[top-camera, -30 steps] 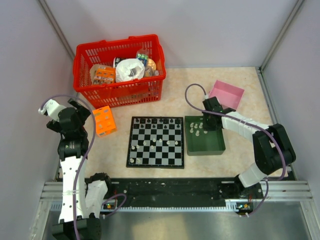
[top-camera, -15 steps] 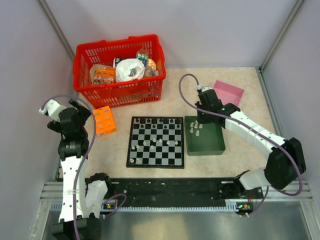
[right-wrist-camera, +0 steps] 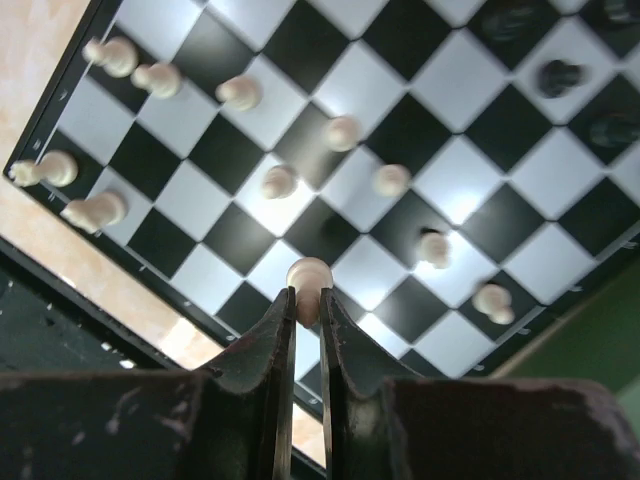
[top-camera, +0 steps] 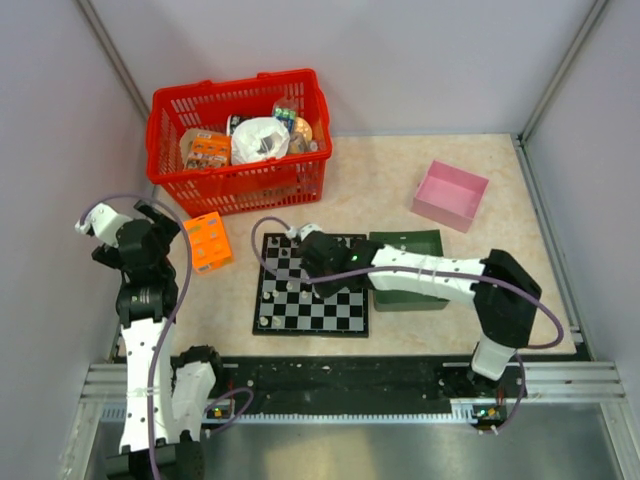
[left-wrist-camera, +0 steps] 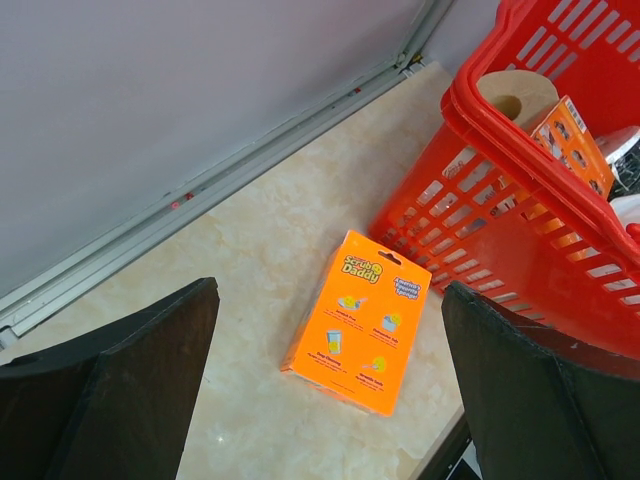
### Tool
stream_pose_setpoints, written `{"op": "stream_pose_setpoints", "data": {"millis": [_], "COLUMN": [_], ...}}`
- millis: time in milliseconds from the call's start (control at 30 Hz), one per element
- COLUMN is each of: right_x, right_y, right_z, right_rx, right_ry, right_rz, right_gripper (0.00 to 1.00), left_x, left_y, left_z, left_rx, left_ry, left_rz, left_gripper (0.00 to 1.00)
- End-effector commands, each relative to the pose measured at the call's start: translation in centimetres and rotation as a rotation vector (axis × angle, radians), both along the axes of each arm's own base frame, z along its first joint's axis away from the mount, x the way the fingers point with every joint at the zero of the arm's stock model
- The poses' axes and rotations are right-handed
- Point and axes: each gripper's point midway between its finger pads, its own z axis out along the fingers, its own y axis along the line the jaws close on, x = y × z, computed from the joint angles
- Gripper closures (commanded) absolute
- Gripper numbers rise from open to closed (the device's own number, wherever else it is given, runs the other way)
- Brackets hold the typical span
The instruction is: Set up the chess pieces on the board
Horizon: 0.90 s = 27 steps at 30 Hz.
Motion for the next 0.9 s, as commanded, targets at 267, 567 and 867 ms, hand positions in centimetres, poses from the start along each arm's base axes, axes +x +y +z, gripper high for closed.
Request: {"op": "stream_pose_setpoints", "data": {"millis": [267,567,867], "right_x": [-4.7,-6.2,-7.4], "right_y": [8.7,10.1,10.6], "right_z": [-0.8,-1.6,-2.9], "right_rx": [0.063,0.049,0.017], "right_ry": [-0.001,0.024,0.067], "right_rz": [0.18,0.225,0.268], "right_gripper": [0.92,0.92,0.92], "left_x": [-1.4,-1.6,-1.5], "left_y": [1.2,1.3,1.2], "left_z": [2.2,2.3,1.8], "left_rx": [0.039,0.047,0.044], "left_ry": [-0.083,-0.081,-0.076], "left_rz": [0.082,0.09,0.081], "left_gripper": [0.01,0.01,0.01]}}
